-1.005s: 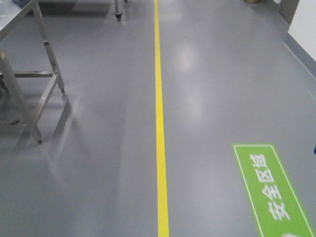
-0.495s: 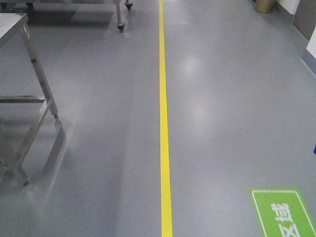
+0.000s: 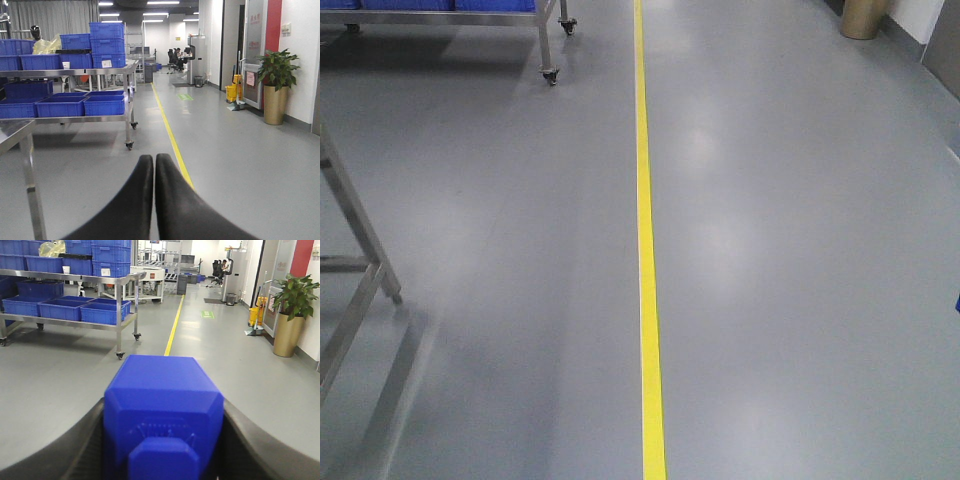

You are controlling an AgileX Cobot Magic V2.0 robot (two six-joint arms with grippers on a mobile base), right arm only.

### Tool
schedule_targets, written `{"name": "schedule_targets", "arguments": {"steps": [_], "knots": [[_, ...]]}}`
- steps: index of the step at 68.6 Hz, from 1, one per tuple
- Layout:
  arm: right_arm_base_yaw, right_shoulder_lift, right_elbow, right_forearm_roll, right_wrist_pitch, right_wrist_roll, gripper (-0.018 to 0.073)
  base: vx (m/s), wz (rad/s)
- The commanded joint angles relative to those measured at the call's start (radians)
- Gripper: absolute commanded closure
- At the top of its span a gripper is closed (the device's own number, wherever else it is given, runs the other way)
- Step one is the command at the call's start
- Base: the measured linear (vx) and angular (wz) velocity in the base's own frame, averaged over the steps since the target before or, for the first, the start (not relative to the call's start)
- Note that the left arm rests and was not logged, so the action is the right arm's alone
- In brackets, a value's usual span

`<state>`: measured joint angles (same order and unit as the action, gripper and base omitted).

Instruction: Pour parts from conveyor to right shelf

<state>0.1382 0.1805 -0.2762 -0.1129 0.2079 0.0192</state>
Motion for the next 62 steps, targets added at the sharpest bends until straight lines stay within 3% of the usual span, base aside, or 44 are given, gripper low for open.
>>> {"name": "schedule_targets", "arguments": {"steps": [1,62], "knots": [[-0.004,0.013,-0.029,-0.007,-0.082,-0.003,0.0568,0.68,-0.02],[-0.004,0.013,-0.029,-0.007,-0.084,-0.003,0.0568,0.68,0.00]]}}
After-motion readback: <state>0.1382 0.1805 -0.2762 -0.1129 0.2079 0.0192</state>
